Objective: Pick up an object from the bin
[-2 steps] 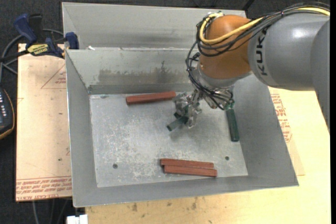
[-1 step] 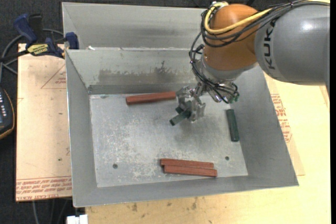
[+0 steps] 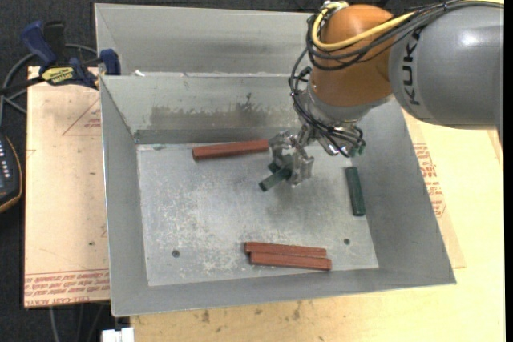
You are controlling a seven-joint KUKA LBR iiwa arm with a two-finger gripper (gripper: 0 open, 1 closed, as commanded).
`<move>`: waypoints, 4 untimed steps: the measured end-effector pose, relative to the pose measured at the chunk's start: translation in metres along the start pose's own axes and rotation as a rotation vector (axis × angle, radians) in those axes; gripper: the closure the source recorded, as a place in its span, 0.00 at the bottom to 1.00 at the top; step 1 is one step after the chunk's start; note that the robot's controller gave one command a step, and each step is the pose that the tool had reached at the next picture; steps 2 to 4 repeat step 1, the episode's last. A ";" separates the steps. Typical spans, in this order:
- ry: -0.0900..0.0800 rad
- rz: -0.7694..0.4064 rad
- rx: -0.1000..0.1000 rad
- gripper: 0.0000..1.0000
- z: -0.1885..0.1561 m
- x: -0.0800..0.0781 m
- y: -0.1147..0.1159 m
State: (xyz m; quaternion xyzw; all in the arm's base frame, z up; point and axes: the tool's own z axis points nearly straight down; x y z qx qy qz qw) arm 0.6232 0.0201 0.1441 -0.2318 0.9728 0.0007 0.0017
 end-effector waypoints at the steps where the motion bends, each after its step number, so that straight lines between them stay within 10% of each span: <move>1: -0.001 0.003 0.001 1.00 -0.014 -0.001 0.000; 4: -0.001 0.003 0.001 1.00 -0.014 -0.001 0.000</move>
Offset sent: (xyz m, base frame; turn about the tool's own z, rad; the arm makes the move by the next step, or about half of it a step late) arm 0.0002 -0.0002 0.0134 0.0000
